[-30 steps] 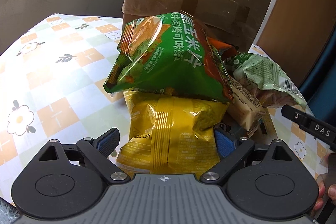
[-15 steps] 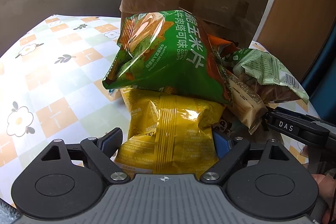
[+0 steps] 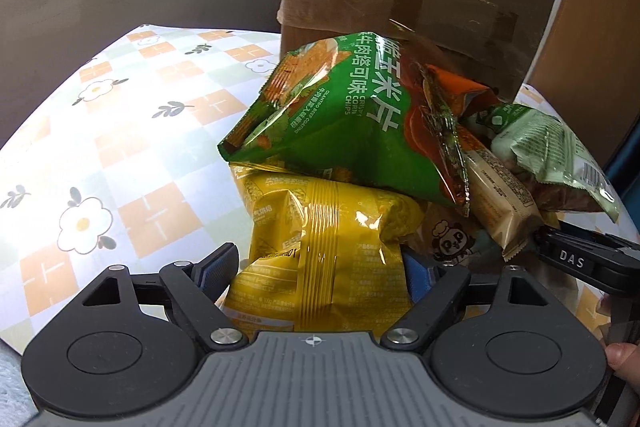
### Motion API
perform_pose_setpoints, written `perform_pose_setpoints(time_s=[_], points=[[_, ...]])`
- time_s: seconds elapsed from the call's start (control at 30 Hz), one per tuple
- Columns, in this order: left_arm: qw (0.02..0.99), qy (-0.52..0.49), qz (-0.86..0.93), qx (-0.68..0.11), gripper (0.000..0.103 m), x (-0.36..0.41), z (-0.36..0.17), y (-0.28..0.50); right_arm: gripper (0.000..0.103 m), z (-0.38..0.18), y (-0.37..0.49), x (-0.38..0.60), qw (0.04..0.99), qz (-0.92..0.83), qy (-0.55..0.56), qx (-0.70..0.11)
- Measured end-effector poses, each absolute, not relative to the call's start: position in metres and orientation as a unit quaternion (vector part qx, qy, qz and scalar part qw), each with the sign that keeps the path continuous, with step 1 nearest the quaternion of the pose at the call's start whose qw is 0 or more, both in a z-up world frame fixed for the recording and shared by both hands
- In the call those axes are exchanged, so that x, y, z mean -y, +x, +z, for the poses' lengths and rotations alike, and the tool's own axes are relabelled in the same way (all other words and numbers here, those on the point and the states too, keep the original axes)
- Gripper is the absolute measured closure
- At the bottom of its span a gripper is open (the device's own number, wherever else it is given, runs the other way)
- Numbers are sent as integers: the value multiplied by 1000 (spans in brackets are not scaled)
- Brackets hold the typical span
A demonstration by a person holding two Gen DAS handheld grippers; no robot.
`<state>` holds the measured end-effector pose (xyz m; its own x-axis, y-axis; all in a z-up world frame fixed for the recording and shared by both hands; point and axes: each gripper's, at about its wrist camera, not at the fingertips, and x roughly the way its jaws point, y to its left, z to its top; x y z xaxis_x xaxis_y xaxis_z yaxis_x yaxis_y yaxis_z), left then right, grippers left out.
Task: Organize snacks
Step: 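Lift the yellow chip bag with the left gripper while the right gripper grasps the cracker packet, then carry the yellow bag into the box with the left gripper while the right gripper drops the crackers in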
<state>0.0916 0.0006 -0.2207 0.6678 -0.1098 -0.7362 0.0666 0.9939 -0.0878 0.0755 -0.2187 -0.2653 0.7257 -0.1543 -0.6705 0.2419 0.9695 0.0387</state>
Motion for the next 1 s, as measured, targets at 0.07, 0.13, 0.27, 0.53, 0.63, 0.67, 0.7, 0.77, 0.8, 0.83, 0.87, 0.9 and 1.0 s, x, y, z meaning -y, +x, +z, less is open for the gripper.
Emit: perform_pose_setpoints(time_s=[0.07, 0.13, 0.27, 0.53, 0.63, 0.67, 0.7, 0.77, 0.8, 0.83, 0.87, 0.9, 1.0], points=[[911, -36, -31, -409, 17, -6, -219, 93, 57, -264, 70, 219, 926, -105, 66, -358], [910, -39, -11, -412, 17, -10, -218, 94, 57, -263, 67, 219, 924, -105, 61, -362], [908, -44, 25, -415, 17, -20, -217, 95, 57, -263, 65, 221, 922, -108, 55, -367], [907, -75, 71, -407, 17, -42, -213, 92, 57, -260, 51, 227, 917, -119, 65, -375], [906, -84, 83, -406, 17, -48, -212, 91, 58, -258, 45, 234, 915, -130, 82, -374], [906, -85, 87, -406, 17, -49, -213, 91, 58, -258, 43, 238, 913, -137, 91, -373], [905, -87, 92, -406, 17, -51, -213, 89, 58, -257, 41, 241, 912, -144, 99, -372], [905, -94, 102, -403, 17, -55, -212, 87, 59, -255, 38, 248, 908, -161, 117, -368], [905, -96, 107, -400, 17, -57, -211, 87, 59, -254, 36, 252, 907, -169, 125, -365], [907, -97, 112, -395, 17, -57, -210, 86, 59, -253, 33, 256, 905, -179, 135, -361], [908, -98, 116, -391, 17, -58, -208, 86, 59, -251, 29, 261, 904, -190, 146, -355], [910, -96, 121, -386, 17, -60, -207, 83, 59, -249, 26, 265, 903, -197, 158, -347], [916, -91, 129, -369, 17, -65, -201, 79, 59, -240, 18, 272, 905, -218, 168, -324]])
